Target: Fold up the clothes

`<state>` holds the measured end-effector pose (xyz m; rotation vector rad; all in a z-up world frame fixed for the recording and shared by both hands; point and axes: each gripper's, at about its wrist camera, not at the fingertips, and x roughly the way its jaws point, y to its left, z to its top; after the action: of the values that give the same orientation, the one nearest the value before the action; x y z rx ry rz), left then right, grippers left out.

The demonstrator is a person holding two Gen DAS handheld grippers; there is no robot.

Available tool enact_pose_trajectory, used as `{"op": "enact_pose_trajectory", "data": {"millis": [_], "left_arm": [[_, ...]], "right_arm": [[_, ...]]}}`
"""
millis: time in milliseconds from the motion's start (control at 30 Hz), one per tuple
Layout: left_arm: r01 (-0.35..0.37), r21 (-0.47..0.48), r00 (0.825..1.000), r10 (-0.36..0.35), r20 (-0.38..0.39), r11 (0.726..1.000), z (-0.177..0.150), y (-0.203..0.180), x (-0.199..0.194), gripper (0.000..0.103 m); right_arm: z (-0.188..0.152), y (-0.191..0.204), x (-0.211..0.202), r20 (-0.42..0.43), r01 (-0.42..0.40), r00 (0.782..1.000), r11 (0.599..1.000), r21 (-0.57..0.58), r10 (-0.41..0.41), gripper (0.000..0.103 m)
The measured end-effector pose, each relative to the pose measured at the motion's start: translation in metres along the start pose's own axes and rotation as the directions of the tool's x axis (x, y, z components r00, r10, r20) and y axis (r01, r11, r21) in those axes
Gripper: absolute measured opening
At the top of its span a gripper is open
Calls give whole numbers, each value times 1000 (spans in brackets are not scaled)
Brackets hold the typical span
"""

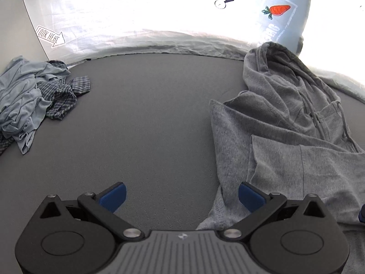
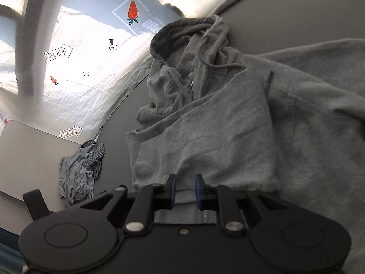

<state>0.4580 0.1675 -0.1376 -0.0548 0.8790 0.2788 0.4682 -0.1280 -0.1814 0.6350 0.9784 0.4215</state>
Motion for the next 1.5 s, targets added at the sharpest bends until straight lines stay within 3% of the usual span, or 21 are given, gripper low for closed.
{"op": "enact_pose_trajectory", "data": {"millis": [33,67,100,167,300,500,600,733,800,900,967,1133,1200,1267,1300,1333,1367,1433,1500], "left_arm": [[27,11,1000,-27,14,1000,0,-7,-8,103],[58,29,998,-58,17,998,-3,-16,-14,103],[89,46,996,-90,18,995,-5,-25,-20,103],[138,94,990,-139,7,986,-15,-46,-26,103],[198,183,980,-190,-61,963,-49,-87,-26,103],[200,164,974,-179,-138,966,-87,-112,-15,103],[180,139,979,-163,-125,974,-92,-111,-13,103],[162,127,980,-144,-135,979,-85,-115,-8,103],[148,116,980,-130,-150,982,-82,-118,-7,103],[146,111,981,-128,-148,983,-82,-117,-7,103],[144,108,982,-128,-142,984,-83,-117,-7,103],[129,93,986,-117,-120,987,-86,-118,-9,103],[129,92,986,-118,-114,987,-87,-117,-9,103],[130,93,987,-120,-109,987,-87,-117,-9,103],[130,93,987,-120,-106,987,-88,-117,-9,103],[131,94,987,-121,-104,987,-88,-117,-9,103],[131,94,987,-122,-101,987,-88,-117,-9,103],[133,95,988,-123,-96,987,-89,-117,-9,103],[135,98,988,-127,-87,986,-90,-116,-10,103]], "right_arm": [[-4,-3,-22,65,89,994,994,-58,-86,26],[-12,-9,-45,152,203,971,973,-106,-186,26],[-19,-16,-66,235,315,932,938,-143,-277,27],[-27,-33,-100,360,511,830,840,-183,-426,36],[-28,-86,-155,446,708,663,697,-113,-601,41],[-25,-181,-224,447,814,476,572,102,-757,46],[-24,-216,-247,442,844,391,506,179,-808,49],[-13,-260,-274,405,841,263,414,349,-876,65],[-8,-280,-285,358,819,203,359,447,-911,66],[-9,-297,-293,331,808,185,335,484,-925,73],[-14,-304,-296,330,792,184,338,508,-926,83],[-22,-312,-307,332,712,236,395,580,-913,85],[-22,-310,-310,327,703,240,396,591,-914,75],[-21,-309,-313,299,678,228,372,634,-926,52],[-20,-308,-316,289,661,230,367,655,-929,46],[-21,-309,-320,294,622,256,389,679,-921,32],[-23,-312,-325,308,558,297,426,712,-904,19],[-33,-320,-334,351,375,379,489,787,-856,16],[-48,-330,-343,412,141,450,518,844,-792,13]]}}
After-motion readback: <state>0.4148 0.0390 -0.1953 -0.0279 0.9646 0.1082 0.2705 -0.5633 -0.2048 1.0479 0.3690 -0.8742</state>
